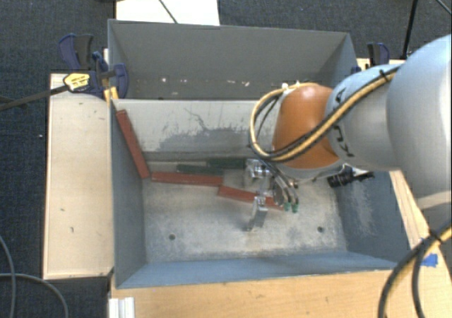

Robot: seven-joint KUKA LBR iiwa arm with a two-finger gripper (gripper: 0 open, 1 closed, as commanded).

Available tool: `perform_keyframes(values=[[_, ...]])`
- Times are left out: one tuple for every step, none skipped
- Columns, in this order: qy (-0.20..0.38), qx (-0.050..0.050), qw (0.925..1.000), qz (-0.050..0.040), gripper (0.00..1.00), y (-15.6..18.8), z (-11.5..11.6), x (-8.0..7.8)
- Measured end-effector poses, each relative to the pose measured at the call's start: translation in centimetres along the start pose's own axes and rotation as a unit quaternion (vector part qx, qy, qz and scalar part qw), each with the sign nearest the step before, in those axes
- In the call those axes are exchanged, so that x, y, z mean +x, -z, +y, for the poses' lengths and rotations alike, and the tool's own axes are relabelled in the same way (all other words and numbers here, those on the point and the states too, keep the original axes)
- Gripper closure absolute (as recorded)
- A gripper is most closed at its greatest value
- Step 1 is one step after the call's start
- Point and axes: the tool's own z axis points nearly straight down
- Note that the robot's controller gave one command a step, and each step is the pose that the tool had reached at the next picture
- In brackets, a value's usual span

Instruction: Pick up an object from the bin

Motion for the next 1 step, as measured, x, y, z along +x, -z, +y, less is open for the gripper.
perform_keyframes(values=[[0.001,0.0,1.0,0.0,1.0,0.0,-0.01,-0.01]])
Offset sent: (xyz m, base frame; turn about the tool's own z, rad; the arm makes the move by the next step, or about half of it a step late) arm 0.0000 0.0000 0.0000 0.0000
